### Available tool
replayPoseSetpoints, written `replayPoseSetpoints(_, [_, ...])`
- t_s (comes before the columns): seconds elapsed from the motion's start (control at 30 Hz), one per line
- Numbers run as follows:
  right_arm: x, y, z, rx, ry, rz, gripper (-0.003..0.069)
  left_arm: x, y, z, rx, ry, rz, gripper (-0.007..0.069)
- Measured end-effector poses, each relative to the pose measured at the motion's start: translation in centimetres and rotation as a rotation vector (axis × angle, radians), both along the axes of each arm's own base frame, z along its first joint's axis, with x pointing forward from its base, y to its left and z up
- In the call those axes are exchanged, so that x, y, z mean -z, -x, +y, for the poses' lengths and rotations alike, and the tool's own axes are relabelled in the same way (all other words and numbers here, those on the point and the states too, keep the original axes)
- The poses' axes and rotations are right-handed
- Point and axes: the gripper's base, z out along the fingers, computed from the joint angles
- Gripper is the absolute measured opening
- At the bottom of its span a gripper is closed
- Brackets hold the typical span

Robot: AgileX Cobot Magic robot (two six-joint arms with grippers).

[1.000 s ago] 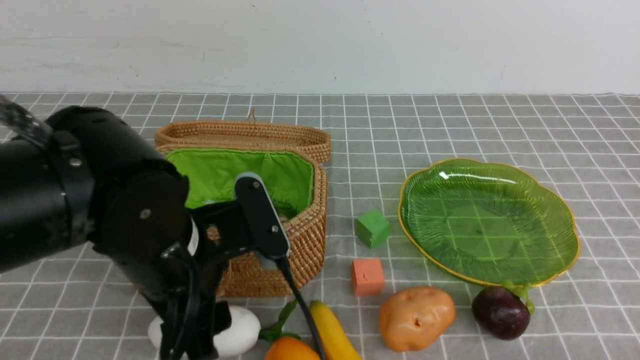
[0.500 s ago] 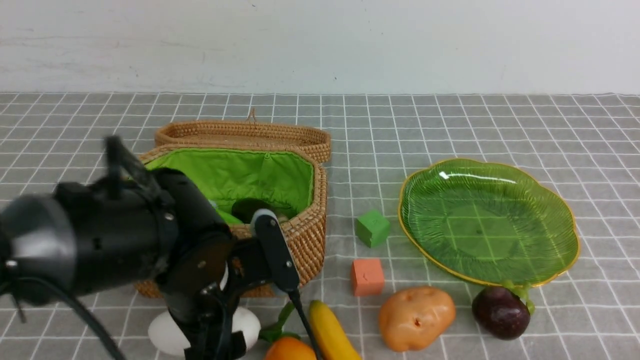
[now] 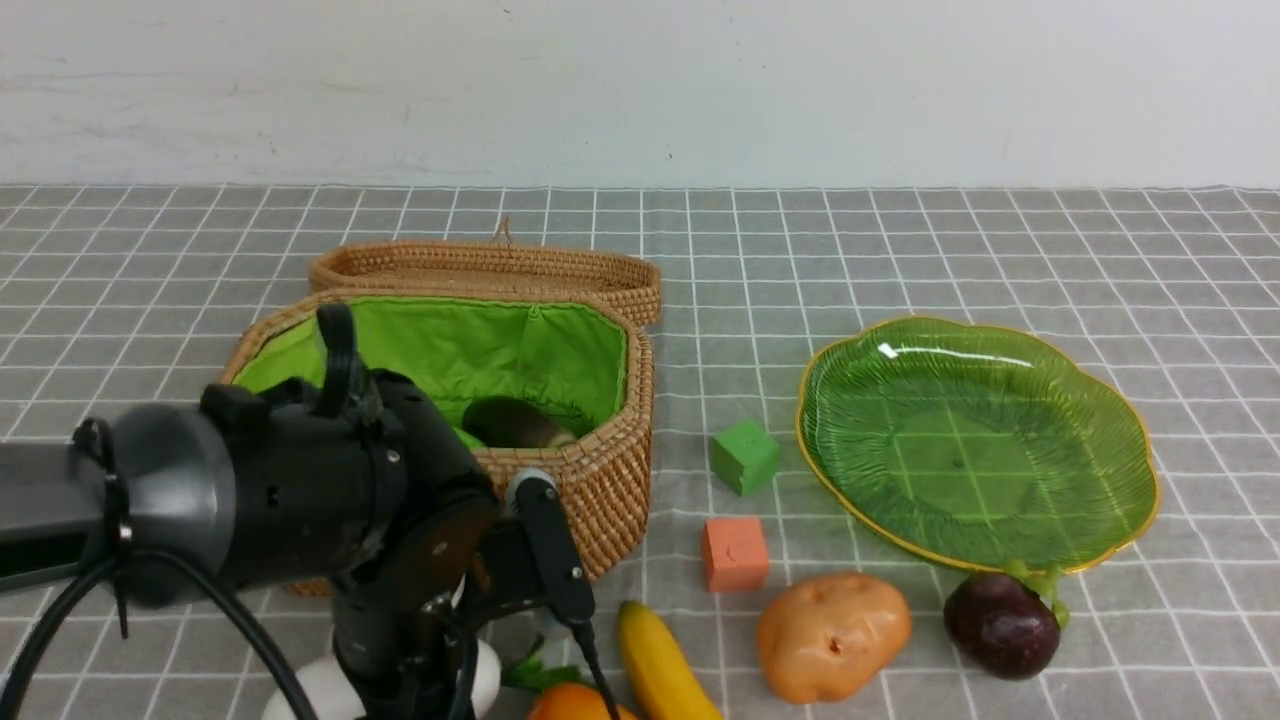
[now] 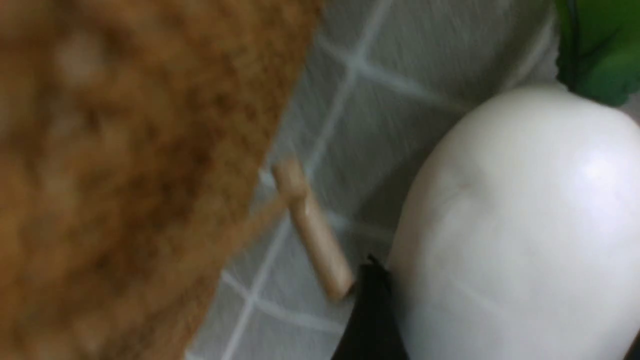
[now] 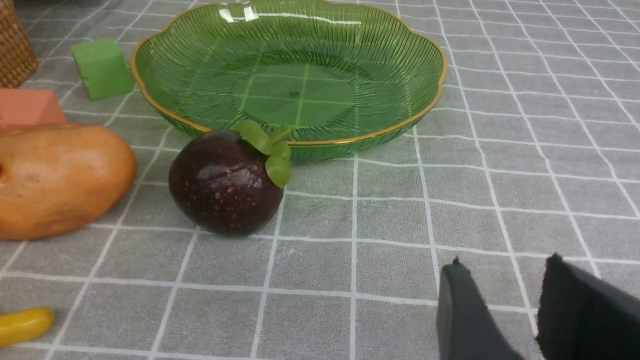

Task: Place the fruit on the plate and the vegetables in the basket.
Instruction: Take a daikon with your left arm and place it on the basket on the left.

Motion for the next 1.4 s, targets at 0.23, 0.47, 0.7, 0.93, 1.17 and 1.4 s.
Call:
replayPoseSetpoints(0.23, [0.0, 0.0, 0.0, 0.000, 0.000, 0.000, 0.0242, -7.2, 1.5, 1.4, 0.000, 0.074, -0.132, 0.0531])
replayPoseSetpoints(0.47, [0.0, 0.0, 0.0, 0.000, 0.000, 0.000, 0.0242, -14.7, 2.6, 3.0, 0.079, 0.244, -0.481, 0.0531])
replayPoseSetpoints(0.7, [0.0, 0.0, 0.0, 0.000, 0.000, 0.000, 0.0242, -18.1, -2.2, 5.6, -0.073, 0.574, -0.886, 0.0531])
replayPoseSetpoints(0.93, [0.0, 0.0, 0.0, 0.000, 0.000, 0.000, 0.0242, -14.6, -6.4, 5.2, -0.252, 0.763, -0.840, 0.0531])
replayPoseSetpoints(1.17, [0.0, 0.0, 0.0, 0.000, 0.000, 0.000, 0.0242, -9.8, -8.7, 4.2, -0.422, 0.802, -0.687, 0.0531])
replayPoseSetpoints(1.4, [0.0, 0.0, 0.0, 0.000, 0.000, 0.000, 0.0242, -9.2, -8.8, 4.3, -0.518, 0.830, -0.650, 0.0598])
